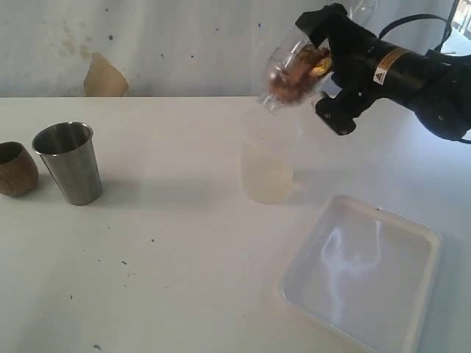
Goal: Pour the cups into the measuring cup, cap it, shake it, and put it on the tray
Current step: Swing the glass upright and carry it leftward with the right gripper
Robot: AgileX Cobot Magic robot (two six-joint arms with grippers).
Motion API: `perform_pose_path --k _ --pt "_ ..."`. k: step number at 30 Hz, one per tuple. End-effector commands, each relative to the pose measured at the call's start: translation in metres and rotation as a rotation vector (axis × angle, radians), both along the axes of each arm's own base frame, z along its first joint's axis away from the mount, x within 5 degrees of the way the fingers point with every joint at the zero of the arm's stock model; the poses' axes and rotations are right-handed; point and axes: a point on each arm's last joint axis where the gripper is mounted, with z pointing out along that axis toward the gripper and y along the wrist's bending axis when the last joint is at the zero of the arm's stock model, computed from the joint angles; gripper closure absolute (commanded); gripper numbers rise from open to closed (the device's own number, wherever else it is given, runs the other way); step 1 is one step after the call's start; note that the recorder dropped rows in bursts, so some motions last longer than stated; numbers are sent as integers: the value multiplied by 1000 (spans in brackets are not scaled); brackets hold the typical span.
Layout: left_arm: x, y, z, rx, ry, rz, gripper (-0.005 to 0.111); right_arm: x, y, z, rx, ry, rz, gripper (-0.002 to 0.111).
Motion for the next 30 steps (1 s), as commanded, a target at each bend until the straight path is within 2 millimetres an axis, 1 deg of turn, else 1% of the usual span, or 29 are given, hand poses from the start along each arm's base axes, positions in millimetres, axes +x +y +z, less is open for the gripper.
perform_pose_path --k 1,3,4,9,10,15,21,23,25,30 --pt "0 0 -1 -2 -5 1 107 -2 0 16 148 -38 12 108" --pt "0 0 -1 -2 -5 1 107 -3 1 20 281 -19 22 108" --pt "0 0 -1 -2 -5 1 107 -4 1 23 376 3 28 108" --pt "0 0 -1 -2 -5 1 107 -8 2 32 939 178 58 108" --pt "0 0 -1 -2 -5 1 107 -8 2 34 1019 204 65 108" --pt "0 0 -1 -2 -5 1 107 -8 2 32 1386 358 67 108" --pt "0 0 -1 -2 -5 1 107 -8 2 34 1937 591 89 108" --pt "0 0 -1 -2 -5 1 107 -8 2 34 2083 657 91 108" --pt "0 0 -1 -2 -5 1 107 -8 2 34 2188 706 92 108" --pt "0 0 -1 -2 -5 1 107 -8 3 33 2239 732 93 108"
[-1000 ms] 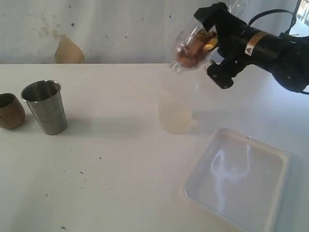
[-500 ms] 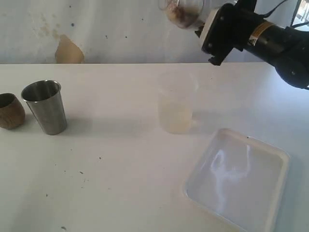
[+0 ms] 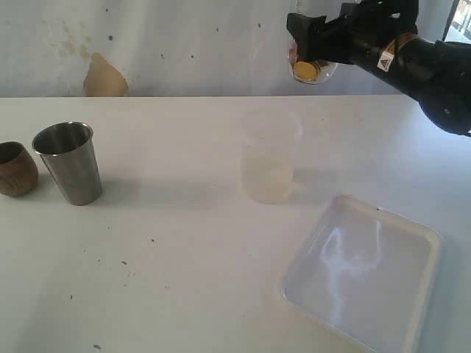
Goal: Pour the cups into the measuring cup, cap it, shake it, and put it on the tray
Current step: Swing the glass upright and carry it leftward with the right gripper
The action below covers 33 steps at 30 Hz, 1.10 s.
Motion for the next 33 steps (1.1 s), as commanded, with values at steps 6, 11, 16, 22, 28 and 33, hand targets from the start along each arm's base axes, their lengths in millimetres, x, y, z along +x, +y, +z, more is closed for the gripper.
perform_pose_path --k 6,11,16,22,28,33 --pt "0 0 -1 -2 -5 1 107 -6 8 13 5 -79 100 108" --pt "0 0 -1 -2 -5 1 107 -9 14 12 -70 -102 171 108" --pt "0 0 -1 -2 -5 1 107 -16 25 21 -45 -218 278 108" --pt "0 0 -1 -2 -5 1 107 -25 59 13 -121 -207 416 108" --pt "0 0 -1 -2 -5 1 107 -33 84 11 -139 -199 486 108" --pt "0 0 -1 -2 -5 1 107 -39 98 11 -139 -200 525 108"
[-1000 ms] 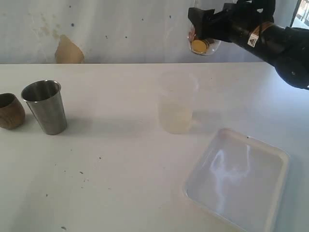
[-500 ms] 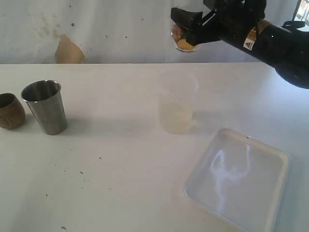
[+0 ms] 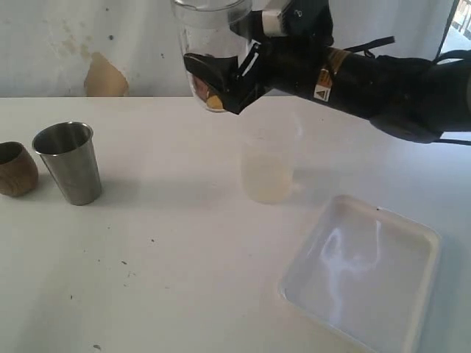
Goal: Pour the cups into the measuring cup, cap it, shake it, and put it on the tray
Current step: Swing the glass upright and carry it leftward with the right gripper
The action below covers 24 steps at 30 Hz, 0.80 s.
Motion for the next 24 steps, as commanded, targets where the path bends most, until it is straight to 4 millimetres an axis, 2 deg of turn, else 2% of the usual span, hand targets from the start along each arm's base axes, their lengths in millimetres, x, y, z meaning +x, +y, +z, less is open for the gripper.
perform_pose_path --k 1,18,22,24 --pt "0 0 -1 -2 -5 1 107 -2 3 7 30 -21 16 108" --pt "0 0 -1 -2 -5 1 107 -3 3 9 59 -15 36 108" --pt "0 0 -1 -2 -5 1 107 -3 8 6 152 158 43 108" --pt "0 0 -1 -2 -5 1 107 -4 16 -2 163 227 54 108"
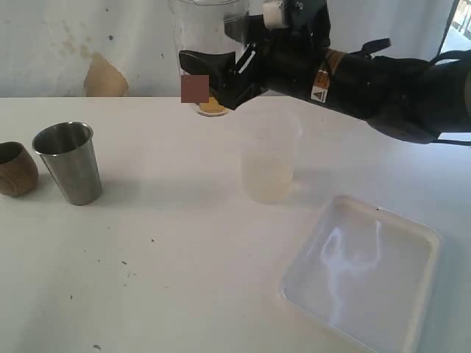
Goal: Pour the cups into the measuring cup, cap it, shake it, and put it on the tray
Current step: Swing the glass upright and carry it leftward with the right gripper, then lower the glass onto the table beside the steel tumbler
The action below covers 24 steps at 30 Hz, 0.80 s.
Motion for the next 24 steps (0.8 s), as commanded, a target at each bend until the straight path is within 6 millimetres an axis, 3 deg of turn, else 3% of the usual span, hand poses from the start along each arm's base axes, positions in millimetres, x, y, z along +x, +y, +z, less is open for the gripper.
perform_pose_path --k 1,6,10,14,18,24 --pt "0 0 -1 -2 -5 1 107 -4 16 -4 79 122 57 108" --pt "0 0 -1 -2 -5 1 107 -14 53 -34 -25 63 198 108" --pt "0 0 -1 -2 -5 1 107 -16 69 -59 -43 112 236 108" --pt "0 0 -1 -2 -5 1 107 -15 77 -87 -62 138 268 108" --pt "0 0 -1 -2 -5 1 107 -17 81 -103 55 65 359 108" --pt "0 0 -1 -2 -5 1 107 -11 82 -134 62 134 309 108"
